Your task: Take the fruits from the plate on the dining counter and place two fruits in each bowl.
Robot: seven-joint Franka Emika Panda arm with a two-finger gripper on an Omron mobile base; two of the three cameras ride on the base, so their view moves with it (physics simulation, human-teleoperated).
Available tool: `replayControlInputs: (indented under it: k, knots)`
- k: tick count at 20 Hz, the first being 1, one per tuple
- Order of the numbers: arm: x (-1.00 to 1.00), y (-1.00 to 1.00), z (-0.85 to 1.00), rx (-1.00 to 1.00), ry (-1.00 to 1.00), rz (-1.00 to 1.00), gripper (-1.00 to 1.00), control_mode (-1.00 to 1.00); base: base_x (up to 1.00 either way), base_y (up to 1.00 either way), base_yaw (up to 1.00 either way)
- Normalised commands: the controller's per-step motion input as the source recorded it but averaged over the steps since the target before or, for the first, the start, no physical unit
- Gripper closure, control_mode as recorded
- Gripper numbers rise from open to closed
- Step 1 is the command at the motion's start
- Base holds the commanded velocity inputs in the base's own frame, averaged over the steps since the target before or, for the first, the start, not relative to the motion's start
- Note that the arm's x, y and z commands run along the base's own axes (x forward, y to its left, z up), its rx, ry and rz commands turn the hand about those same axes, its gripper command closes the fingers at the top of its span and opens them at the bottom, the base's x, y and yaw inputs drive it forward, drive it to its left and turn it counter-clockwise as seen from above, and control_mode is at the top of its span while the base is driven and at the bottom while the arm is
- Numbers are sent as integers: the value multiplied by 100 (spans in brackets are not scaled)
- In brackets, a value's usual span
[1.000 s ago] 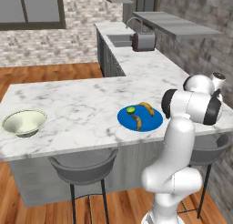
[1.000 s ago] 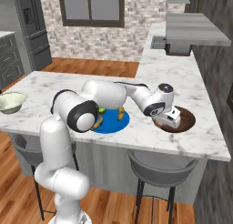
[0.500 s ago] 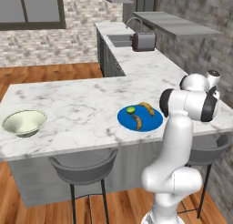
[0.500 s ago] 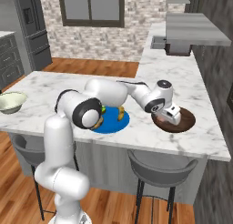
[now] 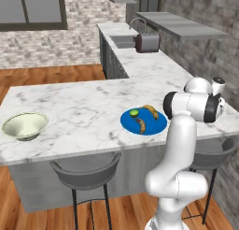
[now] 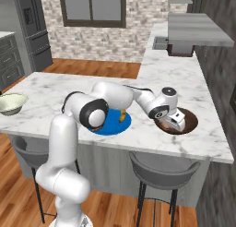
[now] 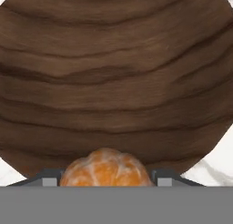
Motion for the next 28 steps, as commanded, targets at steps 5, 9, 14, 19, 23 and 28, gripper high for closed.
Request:
replayControlInputs:
  k: [5,9,14,19,23,28]
  knots:
    - [6,-1,0,0,0,0,-100,-100,0,0,0]
    - [17,0,5,0,0,0,-100,-100,0,0,0]
    - [7,0,38,0,-4,0,-100,-100,0,0,0]
    - [-6,7,64,0,-20,0,-100,-100,0,0,0]
    - [-31,55,18,-3,-1,0,-100,-100,0,0,0]
    - [-16,95,6,-8,2,10,-100,-100,0,0,0]
